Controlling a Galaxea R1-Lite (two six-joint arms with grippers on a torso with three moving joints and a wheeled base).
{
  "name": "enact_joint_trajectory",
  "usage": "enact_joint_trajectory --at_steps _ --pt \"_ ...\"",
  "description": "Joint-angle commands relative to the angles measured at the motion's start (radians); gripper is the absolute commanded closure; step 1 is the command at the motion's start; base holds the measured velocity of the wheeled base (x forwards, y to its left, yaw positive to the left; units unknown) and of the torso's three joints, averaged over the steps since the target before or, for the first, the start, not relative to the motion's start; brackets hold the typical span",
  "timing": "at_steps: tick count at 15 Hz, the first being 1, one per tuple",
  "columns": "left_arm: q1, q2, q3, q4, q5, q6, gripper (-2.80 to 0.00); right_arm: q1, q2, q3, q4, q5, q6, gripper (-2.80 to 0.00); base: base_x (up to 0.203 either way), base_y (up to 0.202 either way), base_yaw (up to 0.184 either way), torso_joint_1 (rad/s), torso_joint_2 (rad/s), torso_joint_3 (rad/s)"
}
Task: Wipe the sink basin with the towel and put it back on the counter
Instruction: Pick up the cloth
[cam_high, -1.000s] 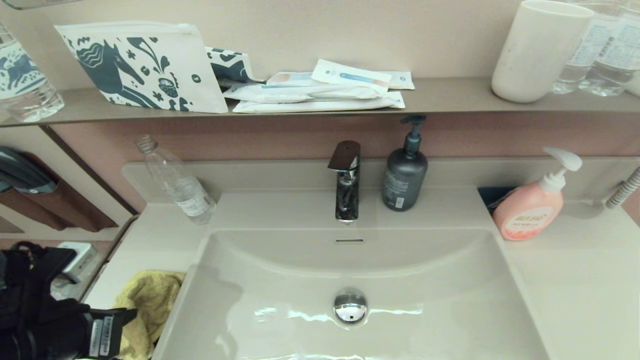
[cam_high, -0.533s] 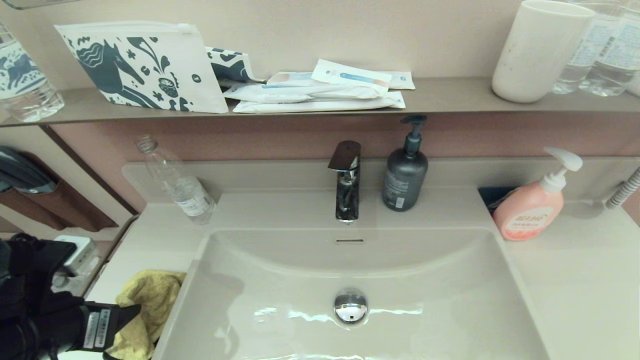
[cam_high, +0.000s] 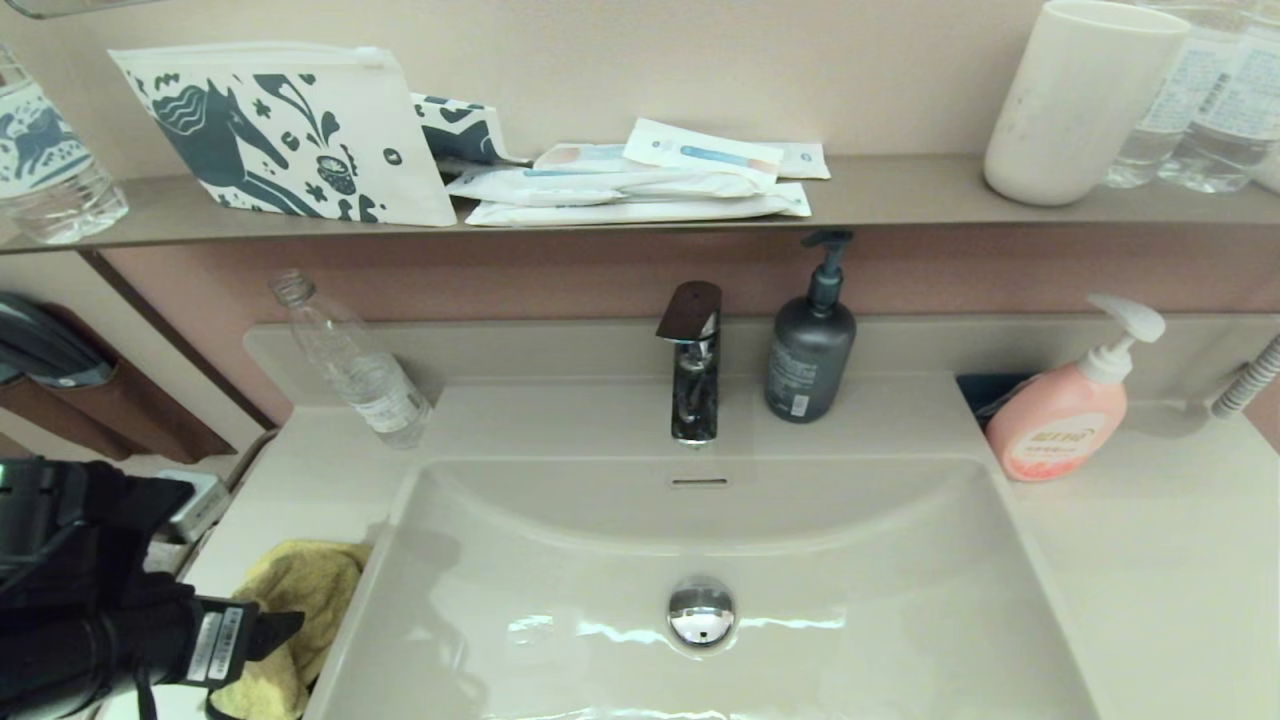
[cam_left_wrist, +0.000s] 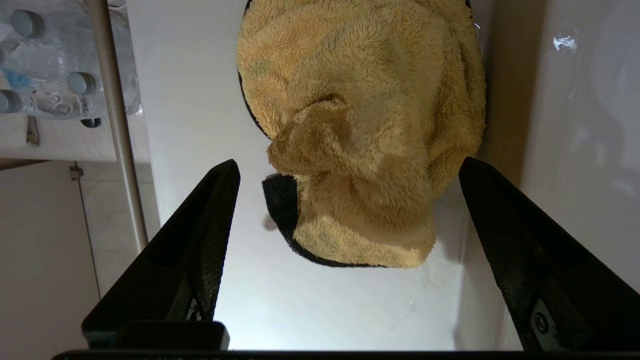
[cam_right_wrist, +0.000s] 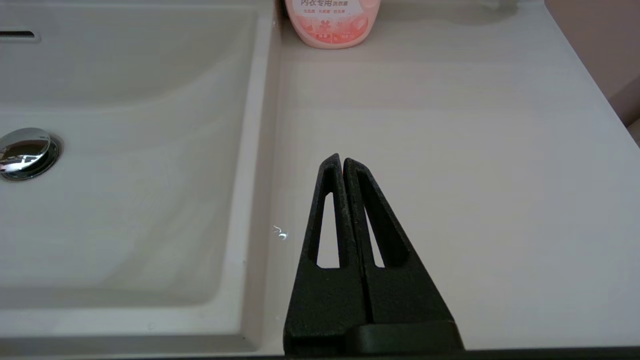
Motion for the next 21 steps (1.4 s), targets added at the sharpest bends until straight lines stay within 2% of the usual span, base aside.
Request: enact_joint_trajectory --at_steps 1,4,6,9,10,14,17,21 --pt "0.018 0.063 -0.005 -0.022 -0.007 0.009 -2.8 0.0 0.001 0.0 0.0 0.0 0.0 0.0 0.0 0.0 0.0 0.0 0.0 0.0" --pt "0.09 0.13 0.024 -0.158 -0.015 0.133 -2.8 0.0 0.001 0.0 0.0 0.0 0.0 0.0 0.0 0.0 0.0 0.0 0.0 0.0" --pt "0.12 0.188 0.031 -0.218 -0.049 0.159 -2.8 0.0 0.001 0.0 0.0 0.0 0.0 0.0 0.0 0.0 0.0 0.0 0.0 0.0" --pt "0.135 0.216 0.029 -0.255 -0.054 0.168 -2.8 0.0 0.001 0.0 0.0 0.0 0.0 0.0 0.0 0.0 0.0 0.0 0.0 0.0" --pt "0.137 0.218 0.025 -0.258 -0.056 0.168 0.0 0.0 0.001 0.0 0.0 0.0 0.0 0.0 0.0 0.0 0.0 0.0 0.0 0.0" --pt "0.138 0.214 0.022 -0.26 -0.083 0.167 0.0 0.0 0.001 0.001 0.0 0.0 0.0 0.0 0.0 0.0 0.0 0.0 0.0 0.0" --pt "0.138 0.2 0.027 -0.29 -0.08 0.167 0.0 0.0 0.001 0.0 0.0 0.0 0.0 0.0 0.0 0.0 0.0 0.0 0.0 0.0" --pt "0.144 0.122 0.013 -0.275 -0.071 0.17 0.0 0.0 0.001 0.0 0.0 0.0 0.0 0.0 0.0 0.0 0.0 0.0 0.0 0.0"
